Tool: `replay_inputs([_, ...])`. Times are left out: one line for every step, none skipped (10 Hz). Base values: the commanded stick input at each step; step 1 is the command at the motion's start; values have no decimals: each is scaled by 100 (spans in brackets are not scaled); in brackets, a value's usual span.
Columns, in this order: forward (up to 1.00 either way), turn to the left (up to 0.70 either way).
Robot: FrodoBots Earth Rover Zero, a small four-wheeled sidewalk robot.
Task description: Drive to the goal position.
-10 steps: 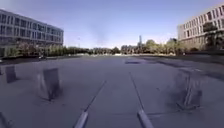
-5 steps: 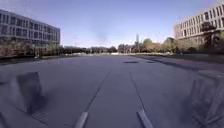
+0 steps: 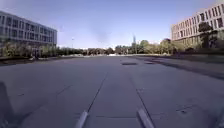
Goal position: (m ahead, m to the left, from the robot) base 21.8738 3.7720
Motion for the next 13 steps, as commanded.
replay_inputs([100, 0])
replay_inputs([100, 0])
replay_inputs([100, 0])
replay_inputs([100, 0])
replay_inputs([100, 0])
replay_inputs([100, 0])
replay_inputs([100, 0])
replay_inputs([100, 0])
replay_inputs([100, 0])
replay_inputs([100, 0])
replay_inputs([100, 0])
replay_inputs([100, 0])
replay_inputs([100, 0])
